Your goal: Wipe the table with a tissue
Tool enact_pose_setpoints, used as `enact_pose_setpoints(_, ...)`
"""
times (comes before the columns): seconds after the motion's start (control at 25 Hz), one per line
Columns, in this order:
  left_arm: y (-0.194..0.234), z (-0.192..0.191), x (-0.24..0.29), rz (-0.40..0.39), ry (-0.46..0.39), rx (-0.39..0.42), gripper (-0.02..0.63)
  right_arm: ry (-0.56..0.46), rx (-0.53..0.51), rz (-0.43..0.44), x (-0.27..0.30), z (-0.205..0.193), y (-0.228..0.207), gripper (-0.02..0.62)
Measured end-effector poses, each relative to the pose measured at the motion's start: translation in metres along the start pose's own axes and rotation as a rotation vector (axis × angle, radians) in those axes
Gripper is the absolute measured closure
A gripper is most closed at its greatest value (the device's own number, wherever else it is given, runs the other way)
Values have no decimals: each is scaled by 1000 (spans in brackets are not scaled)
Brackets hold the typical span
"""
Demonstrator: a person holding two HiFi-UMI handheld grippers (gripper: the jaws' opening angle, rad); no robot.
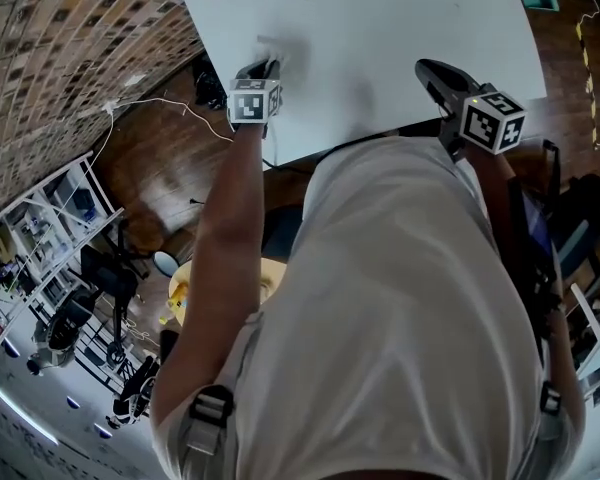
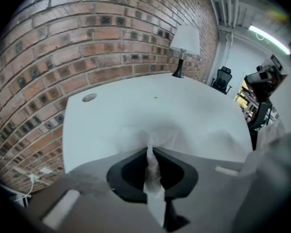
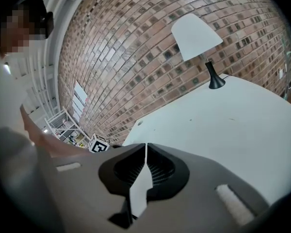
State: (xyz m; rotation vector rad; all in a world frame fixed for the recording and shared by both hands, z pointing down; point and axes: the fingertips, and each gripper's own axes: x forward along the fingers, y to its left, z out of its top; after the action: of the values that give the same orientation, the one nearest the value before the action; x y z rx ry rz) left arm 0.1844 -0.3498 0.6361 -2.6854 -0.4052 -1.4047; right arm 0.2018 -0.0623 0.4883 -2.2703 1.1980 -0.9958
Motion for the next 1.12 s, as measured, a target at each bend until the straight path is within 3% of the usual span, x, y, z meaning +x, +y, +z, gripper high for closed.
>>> enact_pose_setpoints(0.16, 50, -8, -19, 140, 1, -87, 580, -3, -2, -15, 2, -9, 11, 577)
enact_pose_setpoints(0.32, 72, -7, -26, 233, 2, -175, 580, -27, 1, -40, -9, -9, 8, 578)
enact_pose_setpoints(0.68, 41, 27, -20, 174, -50, -248, 580, -33, 20, -28, -16, 16, -30, 578)
enact_pose_setpoints(0.88, -6, 65, -2, 137, -45, -216, 580, -18, 30, -3, -31, 34, -61, 578)
enact_pose_setpoints(1.04, -26, 92, 13, 153, -28, -175, 580, -8, 45, 5, -43, 44, -85, 577)
enact_pose_setpoints(1.12, -21, 98, 18, 169, -22, -227, 580, -12, 52, 1, -49, 51, -92, 577)
